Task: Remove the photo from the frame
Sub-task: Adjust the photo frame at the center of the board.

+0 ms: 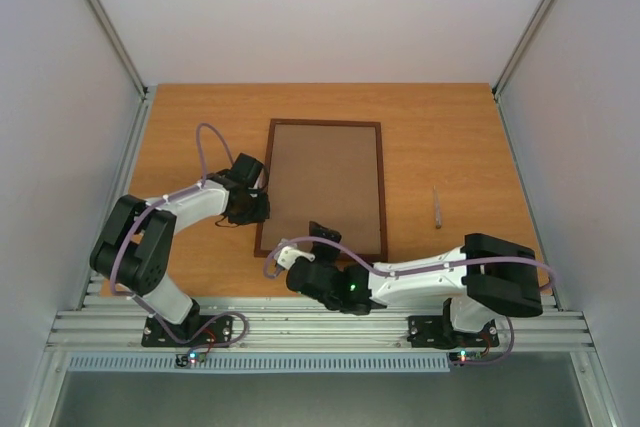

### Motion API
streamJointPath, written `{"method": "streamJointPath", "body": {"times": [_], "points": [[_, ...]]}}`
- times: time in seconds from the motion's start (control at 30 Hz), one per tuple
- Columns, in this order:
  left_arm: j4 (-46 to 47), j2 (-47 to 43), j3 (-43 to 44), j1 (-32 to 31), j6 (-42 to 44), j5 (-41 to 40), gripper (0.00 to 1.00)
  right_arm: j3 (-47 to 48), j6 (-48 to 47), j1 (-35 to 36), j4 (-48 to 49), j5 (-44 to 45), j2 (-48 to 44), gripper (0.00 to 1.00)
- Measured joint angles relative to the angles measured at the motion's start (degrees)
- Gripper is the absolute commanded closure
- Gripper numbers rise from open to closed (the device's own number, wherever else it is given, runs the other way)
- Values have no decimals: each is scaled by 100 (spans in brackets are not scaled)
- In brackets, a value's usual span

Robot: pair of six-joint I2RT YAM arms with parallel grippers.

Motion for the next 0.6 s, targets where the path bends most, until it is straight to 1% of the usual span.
{"method": "streamJointPath", "body": {"times": [0.13, 0.27, 0.43, 0.6], "points": [[9, -17, -11, -28, 79, -4, 92, 24, -13, 96, -184, -103, 262, 2], [2, -39, -11, -48, 70, -4, 96, 74, -92, 144, -308, -186, 483, 1], [-153, -166, -13, -52, 44, -33, 98, 208, -177, 162, -404, -225, 721, 2], [-291, -315, -13, -52, 15, -61, 100, 378, -256, 162, -472, -208, 1051, 5]]}}
